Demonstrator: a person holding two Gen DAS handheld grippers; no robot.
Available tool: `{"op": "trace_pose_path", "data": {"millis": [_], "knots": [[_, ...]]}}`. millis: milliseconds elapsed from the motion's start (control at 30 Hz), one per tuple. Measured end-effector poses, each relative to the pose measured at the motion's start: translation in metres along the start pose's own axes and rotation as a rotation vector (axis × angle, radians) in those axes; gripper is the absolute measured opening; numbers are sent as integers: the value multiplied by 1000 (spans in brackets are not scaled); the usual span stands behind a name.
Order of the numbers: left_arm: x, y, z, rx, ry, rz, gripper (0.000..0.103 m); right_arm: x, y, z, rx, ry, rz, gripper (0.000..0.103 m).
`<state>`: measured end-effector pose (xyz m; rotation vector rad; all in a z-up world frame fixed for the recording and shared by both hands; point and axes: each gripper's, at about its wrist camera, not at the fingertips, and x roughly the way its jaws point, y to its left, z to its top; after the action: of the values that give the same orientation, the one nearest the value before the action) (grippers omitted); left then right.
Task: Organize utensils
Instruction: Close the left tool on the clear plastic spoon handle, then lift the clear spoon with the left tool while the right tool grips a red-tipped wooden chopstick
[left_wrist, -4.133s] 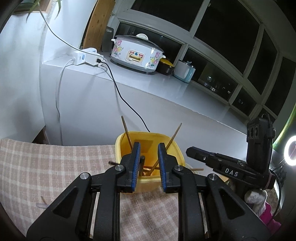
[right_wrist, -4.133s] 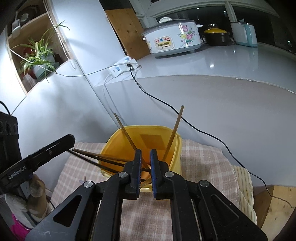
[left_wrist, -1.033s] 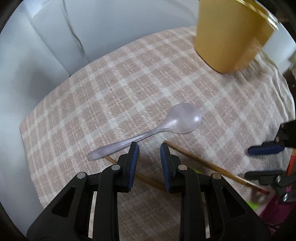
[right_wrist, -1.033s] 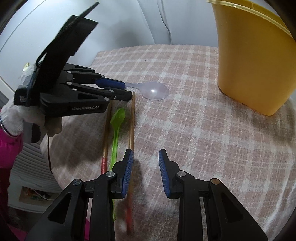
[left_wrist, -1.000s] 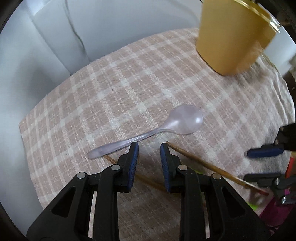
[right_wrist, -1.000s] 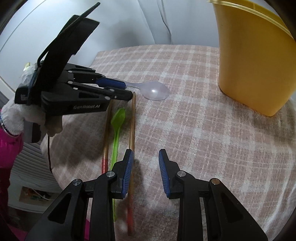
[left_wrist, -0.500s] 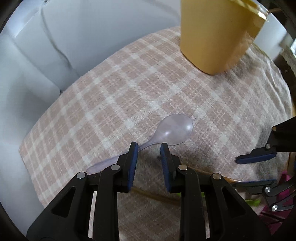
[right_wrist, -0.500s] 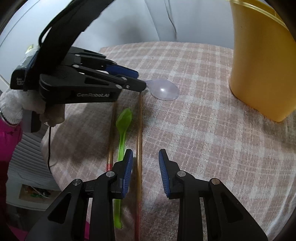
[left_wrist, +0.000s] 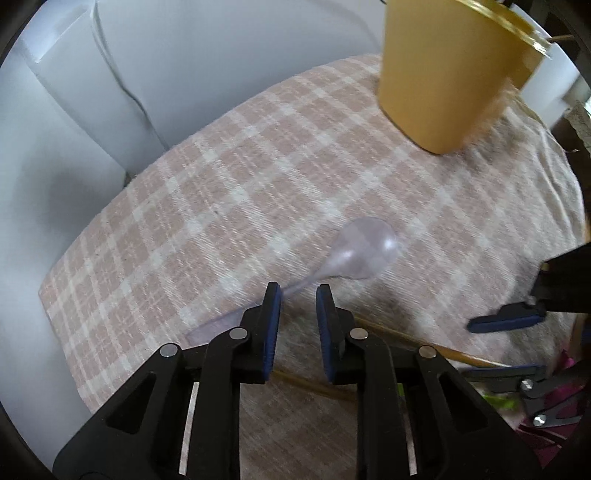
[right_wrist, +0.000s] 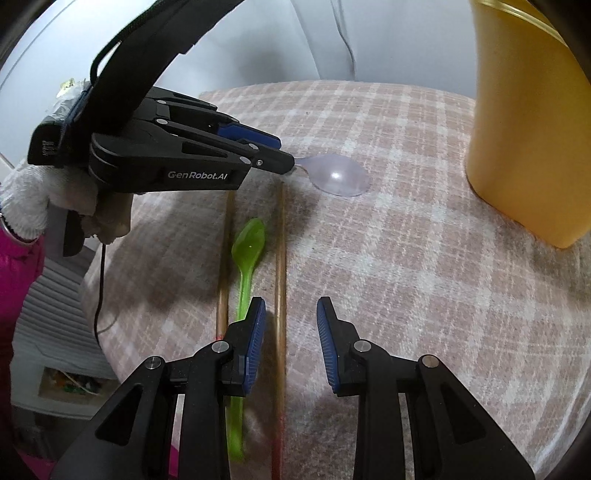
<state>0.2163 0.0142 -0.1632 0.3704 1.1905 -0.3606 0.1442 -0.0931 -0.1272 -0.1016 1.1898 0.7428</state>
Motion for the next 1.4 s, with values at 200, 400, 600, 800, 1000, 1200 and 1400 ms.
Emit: {"op": "trace_pose_path", "data": {"millis": [200, 400, 600, 800, 1000, 1200, 1400], "knots": [[3, -16, 0, 49, 22, 38, 19, 7, -1, 7, 6, 6, 7, 27], [10, -6, 13, -18, 12, 41, 6, 11, 1, 10, 2, 7, 1, 27], [7, 30, 8, -137, -12, 47, 4, 8, 0, 7, -1, 9, -5, 27], [-8, 36, 3, -126, -45, 4, 15, 16, 5, 17, -43, 36, -38, 25], [-6, -1, 10, 10, -17, 35, 29, 14, -12, 20, 23, 37, -43, 6], [12, -17, 19, 97, 18, 78, 29, -6, -39, 0, 113, -3, -80, 5], [11, 0, 25, -9, 5, 61, 13, -20, -60, -13, 169, -24, -106, 5]]}}
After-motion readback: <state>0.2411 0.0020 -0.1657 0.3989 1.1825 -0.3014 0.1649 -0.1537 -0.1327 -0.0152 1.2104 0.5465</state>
